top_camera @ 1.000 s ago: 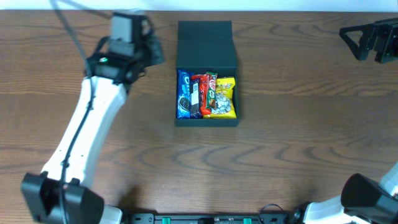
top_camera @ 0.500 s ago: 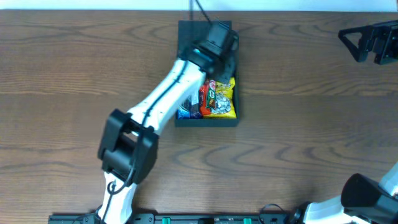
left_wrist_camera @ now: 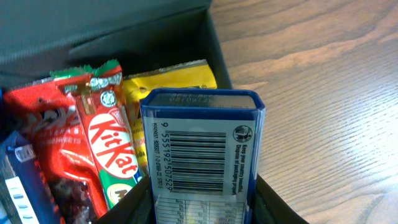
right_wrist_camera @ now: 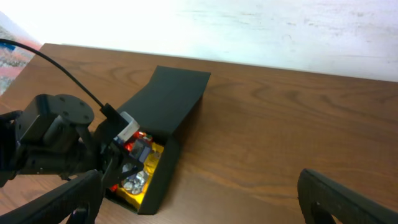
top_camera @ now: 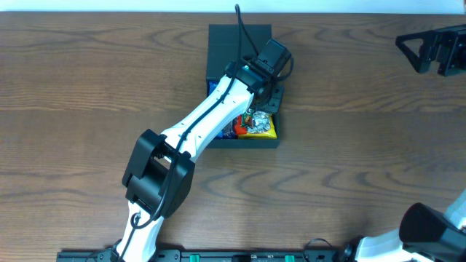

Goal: Pack container
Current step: 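Carry the blue-white bar into the box's right side and release, then raise both grippers to the lid's back corners on either side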

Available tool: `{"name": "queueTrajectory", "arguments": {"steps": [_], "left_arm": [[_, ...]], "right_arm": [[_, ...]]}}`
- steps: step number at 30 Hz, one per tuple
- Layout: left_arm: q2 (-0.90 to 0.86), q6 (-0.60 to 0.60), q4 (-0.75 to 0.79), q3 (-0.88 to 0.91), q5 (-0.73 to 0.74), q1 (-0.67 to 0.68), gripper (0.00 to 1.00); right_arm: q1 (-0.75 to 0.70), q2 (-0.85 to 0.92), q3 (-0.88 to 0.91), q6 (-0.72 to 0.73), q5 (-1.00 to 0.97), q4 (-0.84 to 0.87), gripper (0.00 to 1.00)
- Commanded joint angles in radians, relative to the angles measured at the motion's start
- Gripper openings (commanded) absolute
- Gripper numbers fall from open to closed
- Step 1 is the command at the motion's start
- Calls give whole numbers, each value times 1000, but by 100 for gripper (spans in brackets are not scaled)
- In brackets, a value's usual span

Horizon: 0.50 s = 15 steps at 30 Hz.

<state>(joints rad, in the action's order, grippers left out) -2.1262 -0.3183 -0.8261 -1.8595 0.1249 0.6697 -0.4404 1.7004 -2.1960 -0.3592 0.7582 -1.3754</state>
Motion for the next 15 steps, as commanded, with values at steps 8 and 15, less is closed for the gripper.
{"name": "queueTrajectory", "arguments": {"steps": [8, 15], "left_arm": [[-13, -45, -20, -28, 33, -2, 50], [-11, -45, -38, -28, 34, -21, 60]], "right_arm": [[-3, 2, 1, -12, 5, -5, 99], [-3, 2, 1, -12, 5, -5, 99]]}}
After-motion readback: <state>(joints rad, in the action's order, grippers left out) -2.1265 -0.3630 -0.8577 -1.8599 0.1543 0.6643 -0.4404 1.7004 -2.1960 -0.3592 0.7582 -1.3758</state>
